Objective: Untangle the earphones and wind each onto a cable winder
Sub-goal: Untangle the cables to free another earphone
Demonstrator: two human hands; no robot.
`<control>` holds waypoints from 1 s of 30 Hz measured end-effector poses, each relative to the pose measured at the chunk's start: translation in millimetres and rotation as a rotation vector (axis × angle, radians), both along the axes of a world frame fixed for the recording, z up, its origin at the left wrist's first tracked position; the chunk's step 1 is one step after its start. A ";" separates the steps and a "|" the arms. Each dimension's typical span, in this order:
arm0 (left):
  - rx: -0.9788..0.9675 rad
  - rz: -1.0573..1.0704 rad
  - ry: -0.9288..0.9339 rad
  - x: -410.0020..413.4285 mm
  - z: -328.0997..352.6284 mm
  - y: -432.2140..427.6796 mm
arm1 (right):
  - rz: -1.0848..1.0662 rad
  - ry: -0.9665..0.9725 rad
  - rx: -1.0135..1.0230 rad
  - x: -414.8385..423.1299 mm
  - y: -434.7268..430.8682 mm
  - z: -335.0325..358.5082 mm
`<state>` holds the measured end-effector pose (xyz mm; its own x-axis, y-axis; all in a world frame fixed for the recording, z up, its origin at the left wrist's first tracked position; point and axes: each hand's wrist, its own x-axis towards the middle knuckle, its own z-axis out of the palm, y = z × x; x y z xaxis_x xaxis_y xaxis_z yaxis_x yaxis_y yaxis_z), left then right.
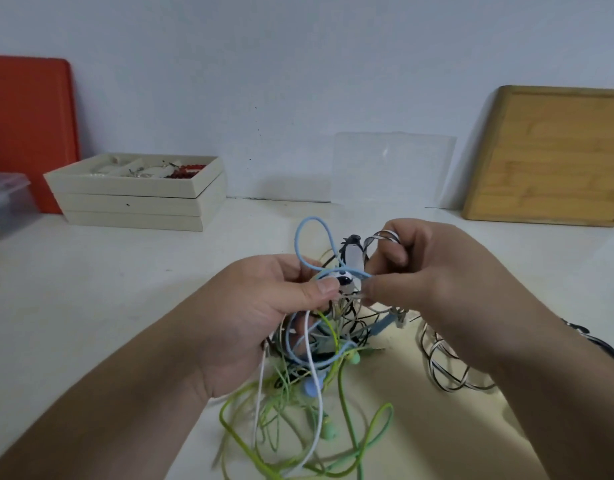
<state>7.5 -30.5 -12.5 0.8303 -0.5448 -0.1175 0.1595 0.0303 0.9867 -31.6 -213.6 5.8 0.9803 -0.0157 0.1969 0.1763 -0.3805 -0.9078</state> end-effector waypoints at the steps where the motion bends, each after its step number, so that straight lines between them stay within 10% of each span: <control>1: 0.003 0.033 -0.009 0.8 -0.9 -0.2 | 0.009 -0.005 0.026 -0.4 -1.0 0.1; 30: 0.143 0.018 -0.355 -0.9 18.6 10.8 | -0.025 -0.166 0.230 -2.9 2.8 4.0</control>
